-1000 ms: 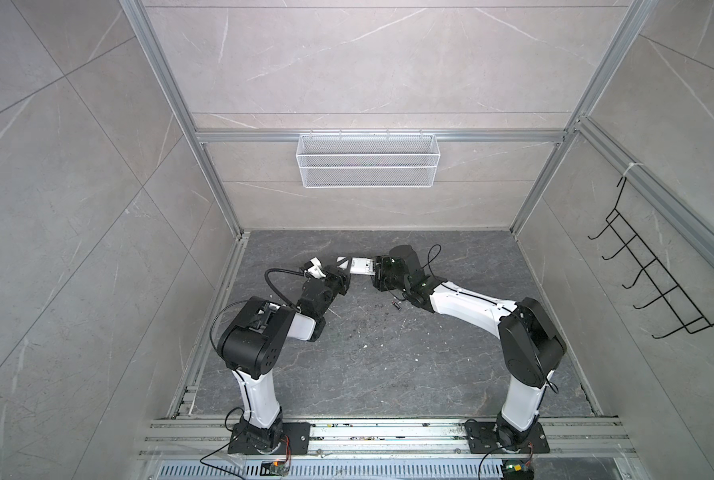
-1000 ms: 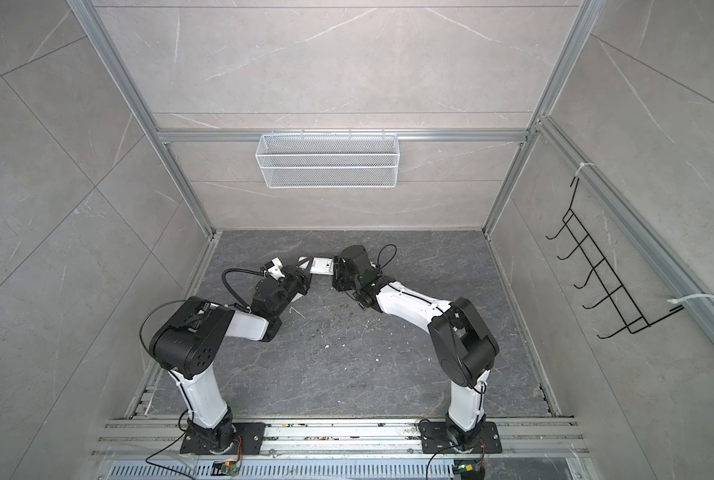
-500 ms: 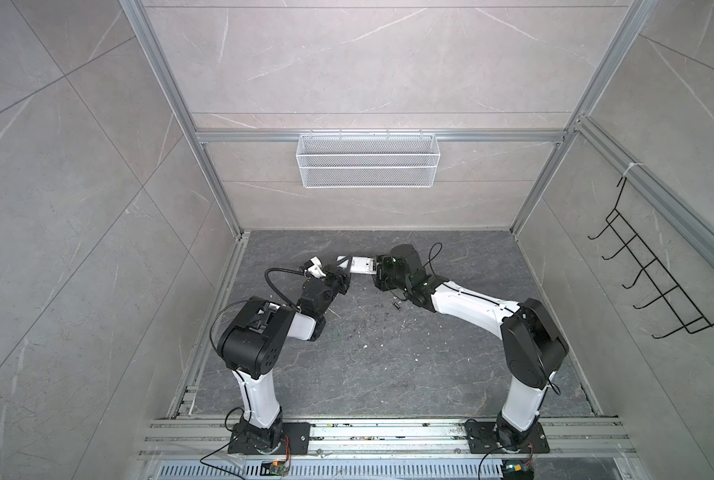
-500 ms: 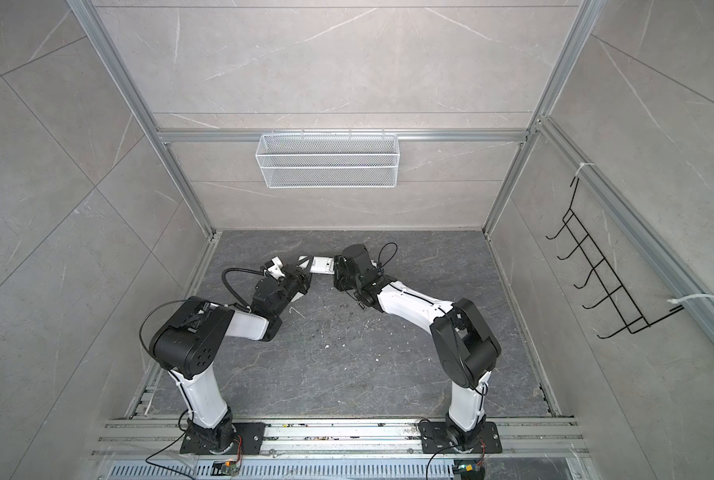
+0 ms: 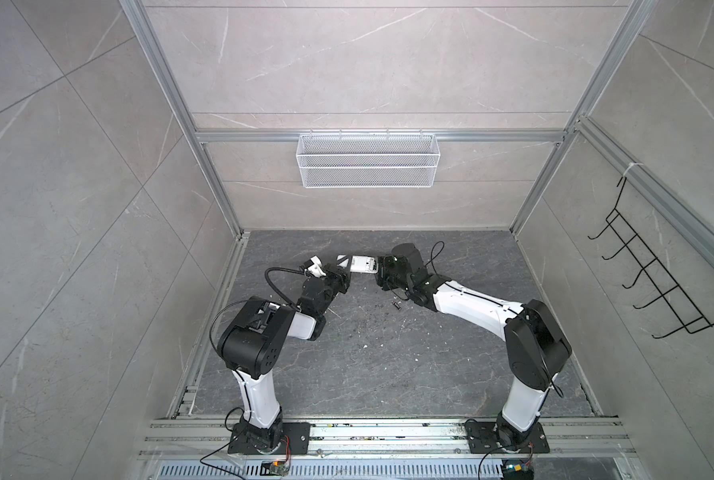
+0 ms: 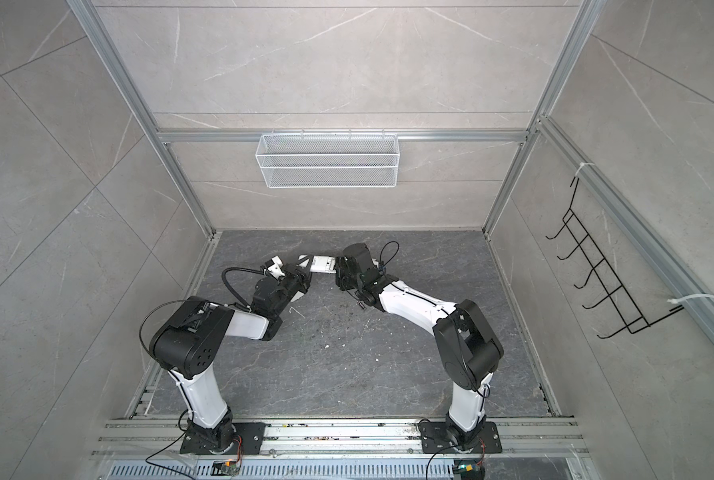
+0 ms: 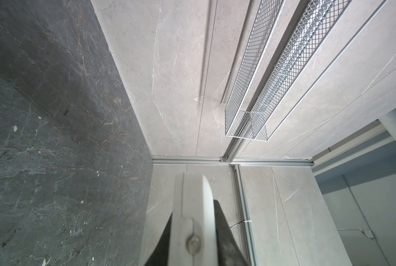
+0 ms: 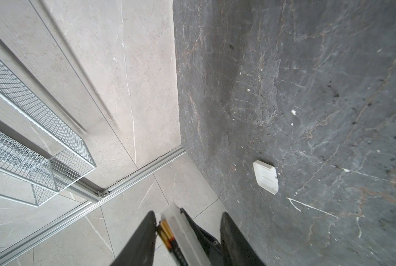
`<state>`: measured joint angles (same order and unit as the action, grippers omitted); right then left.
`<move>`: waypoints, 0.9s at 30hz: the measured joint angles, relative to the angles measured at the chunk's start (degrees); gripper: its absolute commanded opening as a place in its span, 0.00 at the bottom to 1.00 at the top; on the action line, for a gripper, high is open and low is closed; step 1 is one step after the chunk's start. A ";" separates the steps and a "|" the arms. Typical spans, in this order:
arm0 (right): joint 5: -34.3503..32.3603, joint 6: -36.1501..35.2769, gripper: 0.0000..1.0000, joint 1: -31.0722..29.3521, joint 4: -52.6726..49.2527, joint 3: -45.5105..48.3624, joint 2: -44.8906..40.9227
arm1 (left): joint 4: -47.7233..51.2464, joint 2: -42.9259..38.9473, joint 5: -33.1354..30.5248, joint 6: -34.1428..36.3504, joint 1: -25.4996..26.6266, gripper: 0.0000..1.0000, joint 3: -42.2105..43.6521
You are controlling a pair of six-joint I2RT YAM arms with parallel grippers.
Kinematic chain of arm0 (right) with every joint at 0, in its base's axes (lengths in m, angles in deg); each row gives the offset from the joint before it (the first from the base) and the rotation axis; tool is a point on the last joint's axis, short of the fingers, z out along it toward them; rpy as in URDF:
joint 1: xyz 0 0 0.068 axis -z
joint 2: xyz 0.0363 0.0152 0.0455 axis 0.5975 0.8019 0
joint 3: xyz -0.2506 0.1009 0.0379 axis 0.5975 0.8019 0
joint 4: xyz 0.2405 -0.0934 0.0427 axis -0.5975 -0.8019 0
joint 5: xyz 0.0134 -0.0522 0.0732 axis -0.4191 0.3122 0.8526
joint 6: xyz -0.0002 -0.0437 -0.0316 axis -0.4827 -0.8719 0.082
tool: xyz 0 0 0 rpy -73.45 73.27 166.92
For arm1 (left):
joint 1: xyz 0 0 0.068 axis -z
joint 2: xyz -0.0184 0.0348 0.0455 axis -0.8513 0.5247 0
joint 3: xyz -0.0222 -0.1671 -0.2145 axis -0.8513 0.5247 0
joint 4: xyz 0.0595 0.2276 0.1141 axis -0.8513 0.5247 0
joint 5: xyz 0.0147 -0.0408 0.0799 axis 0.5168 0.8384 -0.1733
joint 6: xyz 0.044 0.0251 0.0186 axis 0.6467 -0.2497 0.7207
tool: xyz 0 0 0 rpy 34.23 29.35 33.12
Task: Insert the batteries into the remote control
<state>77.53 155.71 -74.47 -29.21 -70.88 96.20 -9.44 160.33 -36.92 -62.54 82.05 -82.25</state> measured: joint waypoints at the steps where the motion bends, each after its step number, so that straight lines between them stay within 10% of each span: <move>1: 0.00 -0.02 0.39 0.00 -0.09 0.00 0.00 | 0.02 0.00 -0.04 0.00 0.00 0.00 -0.02; 14: 0.02 -0.26 0.41 0.04 -0.02 0.00 0.00 | 0.48 0.00 -0.07 -0.83 0.00 0.00 -0.22; 27: 6.12 -9.42 0.69 1.62 -0.83 -2.91 0.13 | -0.09 0.00 0.11 -2.67 0.00 0.00 -0.52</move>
<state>83.65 146.29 -72.85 -30.04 -73.78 96.33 -9.53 160.33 -36.81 -65.20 82.05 -82.77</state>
